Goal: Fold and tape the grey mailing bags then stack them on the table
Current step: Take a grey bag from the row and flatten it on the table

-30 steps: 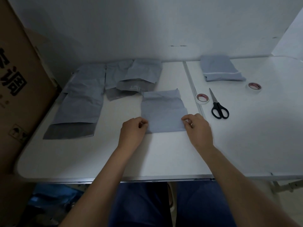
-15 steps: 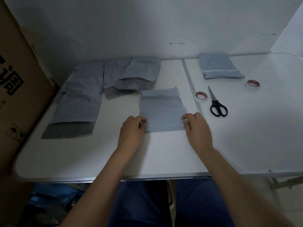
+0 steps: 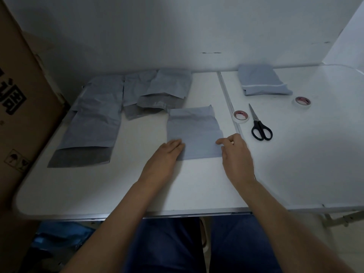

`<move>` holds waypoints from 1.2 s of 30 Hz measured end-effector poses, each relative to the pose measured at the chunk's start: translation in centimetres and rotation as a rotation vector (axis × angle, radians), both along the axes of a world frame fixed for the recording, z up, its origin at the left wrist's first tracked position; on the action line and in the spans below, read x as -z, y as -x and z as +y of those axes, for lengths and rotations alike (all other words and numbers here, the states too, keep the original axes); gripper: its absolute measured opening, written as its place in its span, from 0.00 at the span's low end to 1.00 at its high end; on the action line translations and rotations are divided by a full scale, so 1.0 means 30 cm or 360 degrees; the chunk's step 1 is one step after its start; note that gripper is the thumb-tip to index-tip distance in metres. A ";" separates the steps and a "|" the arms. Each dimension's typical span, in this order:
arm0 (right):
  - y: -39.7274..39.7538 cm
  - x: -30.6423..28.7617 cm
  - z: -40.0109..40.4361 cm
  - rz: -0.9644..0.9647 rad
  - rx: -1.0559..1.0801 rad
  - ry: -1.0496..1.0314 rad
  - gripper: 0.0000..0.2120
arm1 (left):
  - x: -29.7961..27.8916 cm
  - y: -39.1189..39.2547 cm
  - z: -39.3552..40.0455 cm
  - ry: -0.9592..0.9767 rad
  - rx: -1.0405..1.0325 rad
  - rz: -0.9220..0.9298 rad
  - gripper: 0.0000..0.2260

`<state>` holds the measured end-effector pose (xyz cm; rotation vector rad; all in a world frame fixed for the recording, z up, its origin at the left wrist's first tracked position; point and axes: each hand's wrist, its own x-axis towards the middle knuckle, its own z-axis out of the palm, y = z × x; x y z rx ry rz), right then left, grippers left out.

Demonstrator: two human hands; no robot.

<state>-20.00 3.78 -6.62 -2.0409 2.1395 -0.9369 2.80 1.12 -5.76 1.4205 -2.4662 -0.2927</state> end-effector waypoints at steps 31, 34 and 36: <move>-0.208 0.011 0.128 0.0350 -0.0419 -0.0316 0.28 | -0.010 -0.003 0.016 -0.0184 -0.0029 0.0093 0.21; -0.176 0.010 0.146 0.0314 -0.0332 -0.0330 0.29 | -0.009 -0.002 0.012 -0.0190 -0.0023 0.0064 0.22; -0.152 0.008 0.155 0.0310 -0.0270 -0.0356 0.30 | -0.010 0.000 0.009 -0.0176 -0.0026 0.0040 0.22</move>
